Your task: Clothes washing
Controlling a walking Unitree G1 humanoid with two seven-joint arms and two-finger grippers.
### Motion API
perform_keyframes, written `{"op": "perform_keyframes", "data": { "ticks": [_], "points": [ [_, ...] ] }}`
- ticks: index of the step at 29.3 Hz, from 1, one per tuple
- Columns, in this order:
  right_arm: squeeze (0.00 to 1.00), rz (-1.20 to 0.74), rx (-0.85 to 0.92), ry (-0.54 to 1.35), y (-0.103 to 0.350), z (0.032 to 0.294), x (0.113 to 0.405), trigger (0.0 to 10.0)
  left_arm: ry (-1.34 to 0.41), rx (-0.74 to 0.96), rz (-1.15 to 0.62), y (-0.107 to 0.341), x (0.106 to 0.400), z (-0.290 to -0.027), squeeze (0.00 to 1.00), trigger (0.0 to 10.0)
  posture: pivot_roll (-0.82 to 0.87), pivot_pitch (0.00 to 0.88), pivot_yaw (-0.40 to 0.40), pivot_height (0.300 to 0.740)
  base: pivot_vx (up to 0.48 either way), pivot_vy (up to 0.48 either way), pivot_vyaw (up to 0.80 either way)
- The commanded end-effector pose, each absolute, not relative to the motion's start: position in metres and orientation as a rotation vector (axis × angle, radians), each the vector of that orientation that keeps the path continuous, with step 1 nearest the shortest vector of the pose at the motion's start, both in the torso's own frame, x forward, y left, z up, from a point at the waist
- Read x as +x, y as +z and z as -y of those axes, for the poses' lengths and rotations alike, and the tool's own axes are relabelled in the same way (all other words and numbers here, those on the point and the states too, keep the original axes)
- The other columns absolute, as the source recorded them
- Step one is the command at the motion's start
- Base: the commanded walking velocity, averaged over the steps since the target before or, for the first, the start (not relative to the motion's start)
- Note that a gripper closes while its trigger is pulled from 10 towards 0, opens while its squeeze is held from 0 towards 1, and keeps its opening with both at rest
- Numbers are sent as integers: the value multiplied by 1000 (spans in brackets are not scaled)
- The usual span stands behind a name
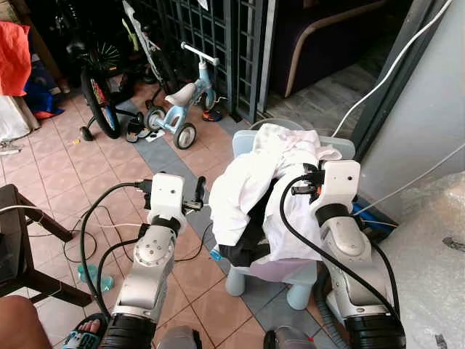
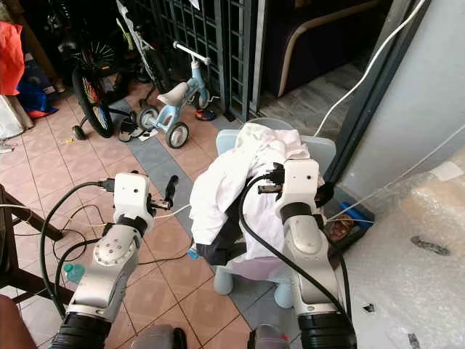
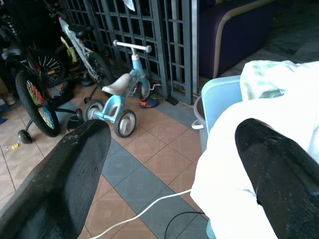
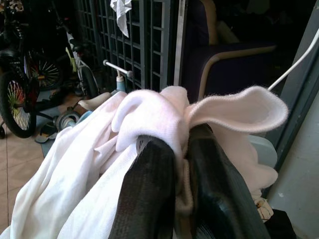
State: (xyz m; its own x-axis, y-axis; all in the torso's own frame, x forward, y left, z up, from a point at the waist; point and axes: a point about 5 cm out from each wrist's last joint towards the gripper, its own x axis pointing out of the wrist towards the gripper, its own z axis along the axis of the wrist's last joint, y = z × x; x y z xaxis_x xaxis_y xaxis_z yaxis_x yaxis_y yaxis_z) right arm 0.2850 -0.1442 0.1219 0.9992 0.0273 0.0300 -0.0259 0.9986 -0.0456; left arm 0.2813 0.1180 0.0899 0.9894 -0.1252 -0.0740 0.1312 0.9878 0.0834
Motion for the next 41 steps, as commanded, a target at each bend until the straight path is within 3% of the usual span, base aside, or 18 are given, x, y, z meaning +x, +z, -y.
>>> {"op": "perform_keyframes", "data": {
  "ticks": [1,14,25,33,41],
  "points": [
    [0,59,-22,19,128,145,286,10000,-137,103,-69,91,282,-119,0,10000,-51,25,46,740,0,0,0],
    [0,47,-24,11,126,145,290,10000,-151,108,-67,91,284,-117,0,10000,-44,0,47,740,-217,0,0],
    [0,44,-32,-9,128,148,294,10000,-152,105,-63,94,288,-114,0,10000,-42,34,44,740,-267,0,0],
    [0,99,-59,-30,143,150,305,10000,-134,94,-51,98,293,-117,0,10000,-49,71,39,740,-63,0,-788],
    [0,172,-128,-215,168,182,315,10000,-117,54,-35,103,293,-118,0,10000,-48,93,38,740,0,0,-800]
  ]
}}
